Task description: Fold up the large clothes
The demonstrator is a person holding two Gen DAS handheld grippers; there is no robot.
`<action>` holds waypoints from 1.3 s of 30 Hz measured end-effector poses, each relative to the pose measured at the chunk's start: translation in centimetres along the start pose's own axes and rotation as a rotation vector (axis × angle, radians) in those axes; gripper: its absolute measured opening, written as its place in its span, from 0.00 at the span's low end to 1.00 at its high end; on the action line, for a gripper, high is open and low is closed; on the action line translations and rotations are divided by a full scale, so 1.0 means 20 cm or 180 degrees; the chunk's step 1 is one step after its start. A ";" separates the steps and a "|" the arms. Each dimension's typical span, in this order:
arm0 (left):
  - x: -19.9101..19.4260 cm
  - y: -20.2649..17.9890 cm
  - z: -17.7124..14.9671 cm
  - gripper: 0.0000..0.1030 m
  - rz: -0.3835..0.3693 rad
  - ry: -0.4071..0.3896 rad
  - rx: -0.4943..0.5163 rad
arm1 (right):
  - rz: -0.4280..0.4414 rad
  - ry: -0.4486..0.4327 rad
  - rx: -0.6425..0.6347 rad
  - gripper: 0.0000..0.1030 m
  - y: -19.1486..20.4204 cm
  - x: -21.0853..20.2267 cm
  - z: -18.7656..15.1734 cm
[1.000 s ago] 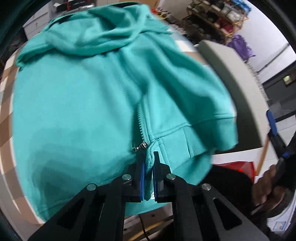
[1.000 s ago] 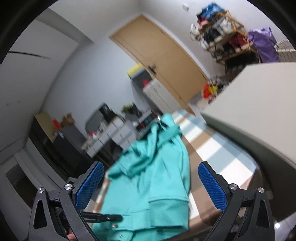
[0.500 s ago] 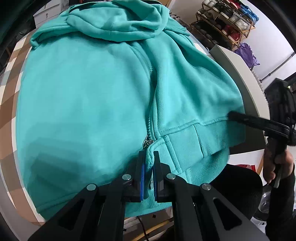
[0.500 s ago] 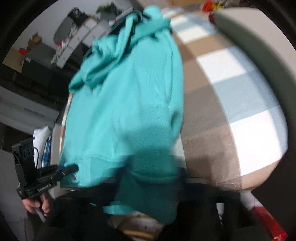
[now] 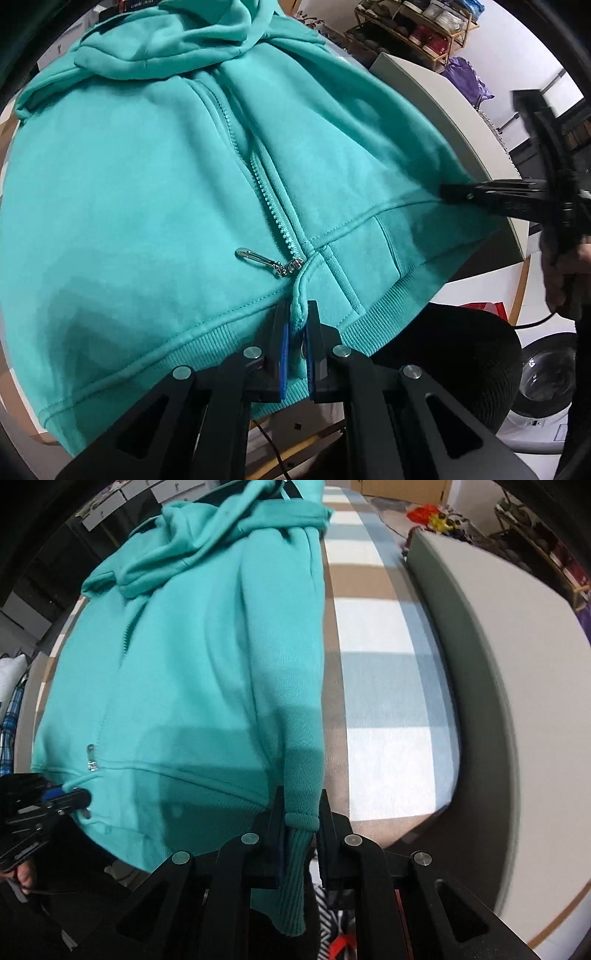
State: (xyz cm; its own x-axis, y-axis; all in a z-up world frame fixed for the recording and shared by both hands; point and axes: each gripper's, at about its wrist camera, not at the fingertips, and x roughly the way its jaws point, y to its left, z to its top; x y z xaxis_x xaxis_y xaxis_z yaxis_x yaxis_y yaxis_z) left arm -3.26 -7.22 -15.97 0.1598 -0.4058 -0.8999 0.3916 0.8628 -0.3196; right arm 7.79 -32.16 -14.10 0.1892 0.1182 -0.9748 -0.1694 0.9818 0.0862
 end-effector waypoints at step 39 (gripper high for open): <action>-0.35 0.72 -0.51 0.06 0.0653 -0.0064 -0.1014 | 0.0548 -0.0518 0.0207 0.11 -0.15 -0.03 -0.10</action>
State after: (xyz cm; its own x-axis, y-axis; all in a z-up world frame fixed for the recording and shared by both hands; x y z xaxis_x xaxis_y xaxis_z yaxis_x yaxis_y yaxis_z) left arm -7.91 11.08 -17.25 0.2247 -0.2179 -0.9498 0.0488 0.9760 -0.2124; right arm 6.29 -35.56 -14.19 0.3173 0.3020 -0.8990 -0.1510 0.9519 0.2664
